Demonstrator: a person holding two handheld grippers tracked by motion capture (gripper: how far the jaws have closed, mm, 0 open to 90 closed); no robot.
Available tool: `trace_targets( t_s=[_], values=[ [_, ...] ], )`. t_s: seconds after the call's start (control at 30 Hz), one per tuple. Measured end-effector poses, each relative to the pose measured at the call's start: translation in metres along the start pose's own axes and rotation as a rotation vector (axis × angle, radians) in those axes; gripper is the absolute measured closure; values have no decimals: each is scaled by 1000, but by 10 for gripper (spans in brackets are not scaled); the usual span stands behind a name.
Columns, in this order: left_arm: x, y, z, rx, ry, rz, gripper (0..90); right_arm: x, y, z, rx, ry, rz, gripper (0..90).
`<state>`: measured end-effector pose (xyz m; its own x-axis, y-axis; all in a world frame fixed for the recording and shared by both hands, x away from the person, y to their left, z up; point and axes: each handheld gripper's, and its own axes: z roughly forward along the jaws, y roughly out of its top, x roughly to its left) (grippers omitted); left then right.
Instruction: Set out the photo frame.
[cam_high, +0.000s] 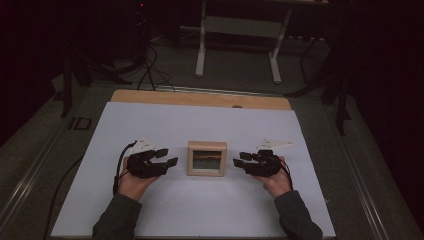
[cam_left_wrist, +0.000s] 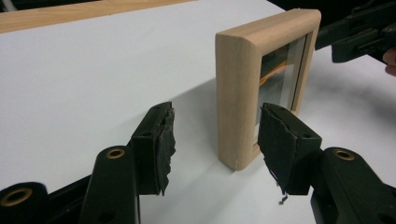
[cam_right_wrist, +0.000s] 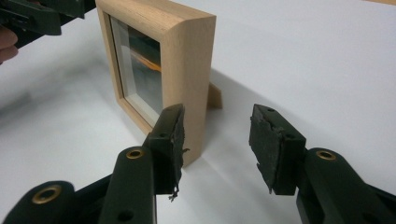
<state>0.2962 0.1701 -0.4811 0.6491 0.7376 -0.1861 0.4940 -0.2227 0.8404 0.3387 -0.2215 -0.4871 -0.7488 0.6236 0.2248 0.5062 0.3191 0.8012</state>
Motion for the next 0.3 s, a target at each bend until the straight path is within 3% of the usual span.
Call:
trace_targets(
  t_s=[0.3],
  values=[
    [11,-15,-15,1,43,-23,459,-7,-14,-6,22,-12,24,534]
  ],
)
